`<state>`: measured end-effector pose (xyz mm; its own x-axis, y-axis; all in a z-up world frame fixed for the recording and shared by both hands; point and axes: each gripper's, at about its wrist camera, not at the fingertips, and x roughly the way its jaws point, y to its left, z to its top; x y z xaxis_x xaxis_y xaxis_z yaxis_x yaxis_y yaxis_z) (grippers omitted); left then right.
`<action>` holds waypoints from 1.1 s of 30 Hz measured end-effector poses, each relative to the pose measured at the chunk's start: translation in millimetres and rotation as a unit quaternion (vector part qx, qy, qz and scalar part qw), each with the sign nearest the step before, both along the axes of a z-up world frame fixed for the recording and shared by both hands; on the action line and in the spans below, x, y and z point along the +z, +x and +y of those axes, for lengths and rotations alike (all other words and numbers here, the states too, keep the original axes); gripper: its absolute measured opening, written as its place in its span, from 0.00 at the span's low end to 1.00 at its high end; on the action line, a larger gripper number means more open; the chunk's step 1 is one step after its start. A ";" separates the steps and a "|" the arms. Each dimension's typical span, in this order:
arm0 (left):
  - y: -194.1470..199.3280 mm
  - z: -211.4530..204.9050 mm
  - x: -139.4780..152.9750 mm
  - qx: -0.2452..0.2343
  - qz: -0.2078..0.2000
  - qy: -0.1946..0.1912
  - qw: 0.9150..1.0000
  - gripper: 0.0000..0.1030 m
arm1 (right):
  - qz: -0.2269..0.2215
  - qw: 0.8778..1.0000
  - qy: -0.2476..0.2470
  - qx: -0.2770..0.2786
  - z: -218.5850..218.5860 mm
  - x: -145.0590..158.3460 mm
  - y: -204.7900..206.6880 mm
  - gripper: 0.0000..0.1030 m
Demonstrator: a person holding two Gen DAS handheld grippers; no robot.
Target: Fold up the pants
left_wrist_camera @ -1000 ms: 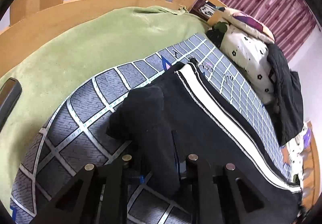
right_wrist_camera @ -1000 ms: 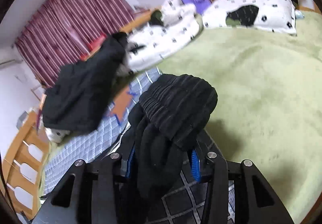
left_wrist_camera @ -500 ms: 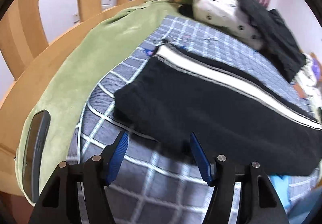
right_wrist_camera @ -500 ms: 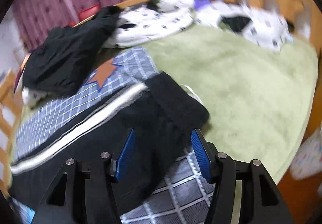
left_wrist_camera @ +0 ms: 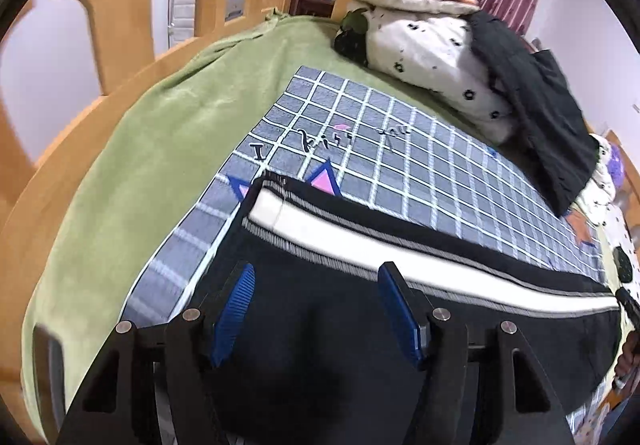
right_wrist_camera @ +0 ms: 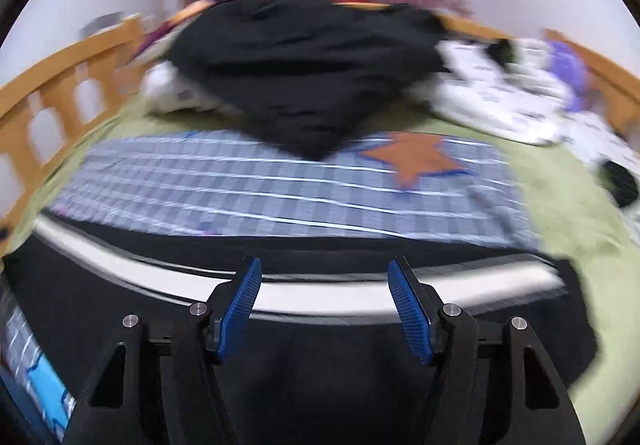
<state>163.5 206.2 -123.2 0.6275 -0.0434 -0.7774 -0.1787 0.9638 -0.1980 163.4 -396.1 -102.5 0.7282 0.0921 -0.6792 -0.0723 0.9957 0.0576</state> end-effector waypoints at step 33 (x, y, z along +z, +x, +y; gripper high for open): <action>59.8 14.5 -36.9 0.037 -0.003 0.128 0.991 0.40 | 0.037 0.995 -0.032 0.087 37.4 -68.5 94.5 0.16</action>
<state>223.3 220.7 -160.1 0.6257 0.2021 -0.7535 -0.2511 0.9666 0.0507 257.9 -358.7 -171.0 0.6523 0.1670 -0.7393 -0.2414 0.9704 0.0062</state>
